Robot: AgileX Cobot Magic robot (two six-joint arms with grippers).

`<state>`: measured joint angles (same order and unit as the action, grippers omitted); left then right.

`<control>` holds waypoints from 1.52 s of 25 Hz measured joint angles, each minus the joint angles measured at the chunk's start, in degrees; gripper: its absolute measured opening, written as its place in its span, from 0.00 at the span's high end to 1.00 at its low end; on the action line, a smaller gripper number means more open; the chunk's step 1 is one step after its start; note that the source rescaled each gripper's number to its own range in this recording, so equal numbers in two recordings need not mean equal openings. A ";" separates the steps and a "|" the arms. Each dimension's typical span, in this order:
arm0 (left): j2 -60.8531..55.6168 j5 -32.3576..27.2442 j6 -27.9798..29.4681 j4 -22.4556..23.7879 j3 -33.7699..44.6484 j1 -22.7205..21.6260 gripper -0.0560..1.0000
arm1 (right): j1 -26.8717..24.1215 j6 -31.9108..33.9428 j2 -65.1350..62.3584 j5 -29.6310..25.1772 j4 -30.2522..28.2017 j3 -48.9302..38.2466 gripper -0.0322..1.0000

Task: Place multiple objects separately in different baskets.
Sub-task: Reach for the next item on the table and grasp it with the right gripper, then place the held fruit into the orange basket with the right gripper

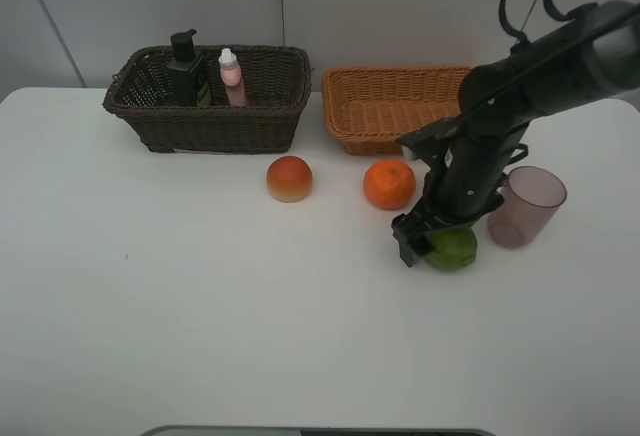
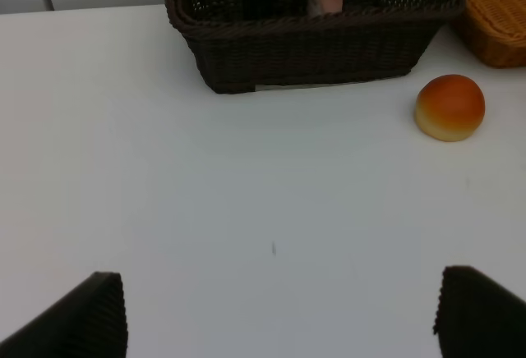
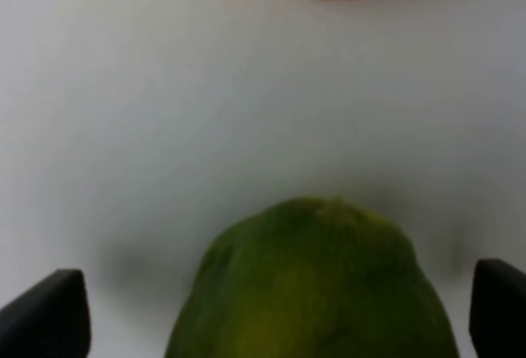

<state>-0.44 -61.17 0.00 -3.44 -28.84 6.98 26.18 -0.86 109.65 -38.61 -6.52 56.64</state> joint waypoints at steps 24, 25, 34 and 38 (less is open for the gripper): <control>0.00 0.00 0.00 0.01 0.00 0.00 0.05 | 0.00 -0.03 1.87 0.16 -1.47 0.17 0.41; 0.00 0.00 0.00 0.01 0.00 0.00 0.05 | 0.00 -0.03 1.87 -0.69 -1.54 0.75 0.41; 0.00 0.00 0.00 0.01 0.00 0.00 0.05 | 0.00 -0.03 -0.88 -16.59 -1.67 13.57 0.41; 0.00 0.00 0.00 0.01 0.00 0.00 0.05 | 0.00 -0.03 -1.05 -21.39 -1.78 20.72 0.41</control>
<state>-0.44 -61.17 0.00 -3.43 -28.84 6.98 26.18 -0.89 108.60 -60.01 -8.31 77.36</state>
